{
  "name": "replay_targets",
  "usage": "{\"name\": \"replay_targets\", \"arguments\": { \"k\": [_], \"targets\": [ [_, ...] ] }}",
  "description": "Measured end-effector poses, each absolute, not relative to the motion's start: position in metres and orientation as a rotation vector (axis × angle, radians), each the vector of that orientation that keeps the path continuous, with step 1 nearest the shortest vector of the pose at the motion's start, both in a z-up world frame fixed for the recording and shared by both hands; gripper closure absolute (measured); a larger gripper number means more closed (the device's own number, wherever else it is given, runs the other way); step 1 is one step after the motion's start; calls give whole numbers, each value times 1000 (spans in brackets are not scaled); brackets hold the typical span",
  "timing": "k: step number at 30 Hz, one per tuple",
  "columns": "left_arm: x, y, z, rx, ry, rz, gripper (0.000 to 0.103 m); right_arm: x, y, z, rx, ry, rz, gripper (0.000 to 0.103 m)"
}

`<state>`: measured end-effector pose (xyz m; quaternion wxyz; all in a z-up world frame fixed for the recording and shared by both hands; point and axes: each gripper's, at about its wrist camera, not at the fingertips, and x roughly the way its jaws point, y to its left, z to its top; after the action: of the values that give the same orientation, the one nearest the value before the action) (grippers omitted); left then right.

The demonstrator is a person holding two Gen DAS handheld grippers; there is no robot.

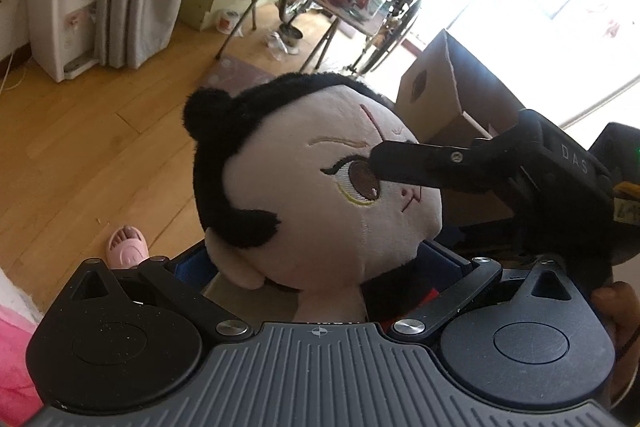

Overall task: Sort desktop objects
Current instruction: 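Close the left gripper on the plush doll while the right gripper pinches its head, then lift the plush doll with the left gripper while the right gripper steadies its head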

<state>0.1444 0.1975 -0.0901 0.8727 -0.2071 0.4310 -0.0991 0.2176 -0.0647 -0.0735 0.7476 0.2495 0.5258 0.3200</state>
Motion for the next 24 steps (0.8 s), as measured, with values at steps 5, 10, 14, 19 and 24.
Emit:
{"name": "replay_targets", "arguments": {
  "k": [5, 10, 14, 19, 24],
  "targets": [
    [139, 200, -89, -447, 909, -195, 0, 215, -68, -69, 563, 1190, 722, 0],
    [130, 198, -86, -430, 912, -186, 0, 203, -73, -68, 556, 1220, 724, 0],
    [122, 192, -83, -409, 914, -193, 0, 192, -81, -65, 549, 1243, 707, 0],
    [110, 185, -80, -389, 913, -225, 0, 174, -98, -62, 566, 1263, 679, 0],
    [99, 171, -75, -366, 905, -273, 0, 157, -121, -59, 605, 1256, 630, 0]
  ]
}}
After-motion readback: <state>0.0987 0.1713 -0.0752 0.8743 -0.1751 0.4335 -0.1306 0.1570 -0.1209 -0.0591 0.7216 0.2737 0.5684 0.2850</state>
